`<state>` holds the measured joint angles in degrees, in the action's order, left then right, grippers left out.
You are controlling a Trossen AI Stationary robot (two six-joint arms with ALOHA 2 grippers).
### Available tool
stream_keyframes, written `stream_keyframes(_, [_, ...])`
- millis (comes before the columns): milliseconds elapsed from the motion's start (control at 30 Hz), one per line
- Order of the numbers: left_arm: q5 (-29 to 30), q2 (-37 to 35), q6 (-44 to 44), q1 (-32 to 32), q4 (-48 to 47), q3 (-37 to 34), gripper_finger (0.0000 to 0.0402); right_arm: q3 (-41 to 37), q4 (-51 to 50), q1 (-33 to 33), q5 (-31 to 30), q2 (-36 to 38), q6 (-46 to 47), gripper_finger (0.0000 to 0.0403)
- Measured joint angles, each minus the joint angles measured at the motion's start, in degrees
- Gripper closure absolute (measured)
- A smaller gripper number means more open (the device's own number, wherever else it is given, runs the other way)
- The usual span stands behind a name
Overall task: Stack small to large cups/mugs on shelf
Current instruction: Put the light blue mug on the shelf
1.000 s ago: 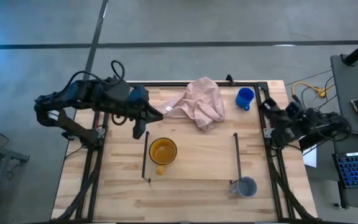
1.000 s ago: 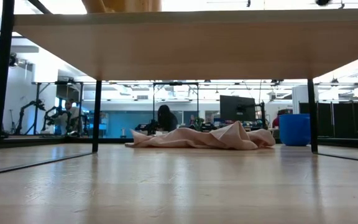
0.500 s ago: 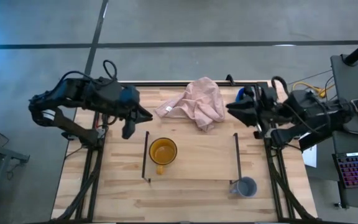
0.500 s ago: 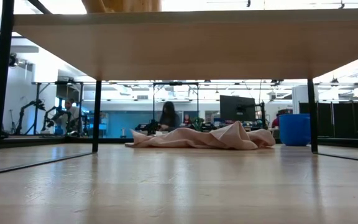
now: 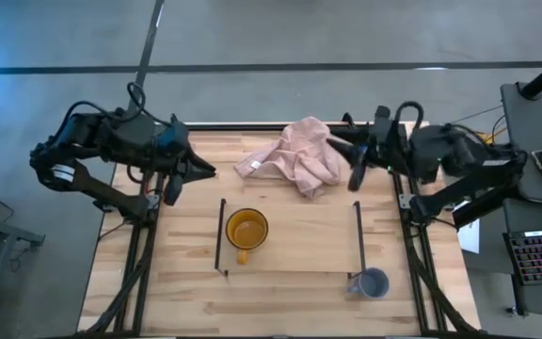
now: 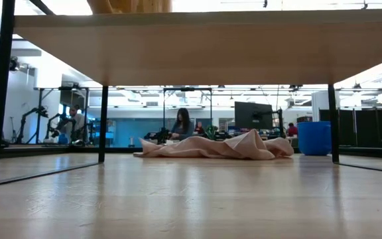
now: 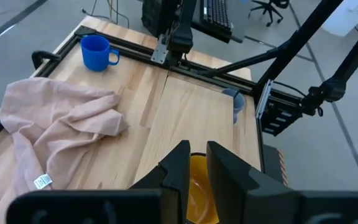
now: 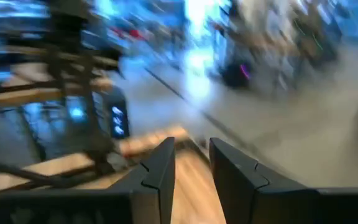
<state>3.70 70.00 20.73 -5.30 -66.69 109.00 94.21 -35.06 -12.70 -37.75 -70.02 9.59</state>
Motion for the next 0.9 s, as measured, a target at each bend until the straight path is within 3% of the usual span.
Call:
stream_keyframes(167, [-0.02,0.02,-0.04,-0.04,-0.35,-0.65,0.0362,8.72,-25.27,-0.19,-2.46,-1.81,19.15,0.0310])
stream_keyframes(367, [-0.02,-0.27,-0.09,-0.04,-0.34,-3.57,0.0362,16.69,-54.32,-1.30,1.00,-3.21,37.08,0.0310])
stream_keyframes(533, [0.00,-0.68,-0.11,-0.04,-0.25,-5.82,0.0362,14.79,-51.33,-1.30,15.50,-1.00,43.05,0.0310])
stream_keyframes(633, [0.06,-0.74,-0.43,-0.04,-0.23,-6.64,0.0362,12.06,-55.34,-1.93,21.82,-0.54,50.18,0.0310])
stream_keyframes(900, [1.24,-0.73,-4.51,-0.02,-0.09,-7.48,0.0362,0.74,-55.13,-10.07,37.76,0.94,71.33,0.0310])
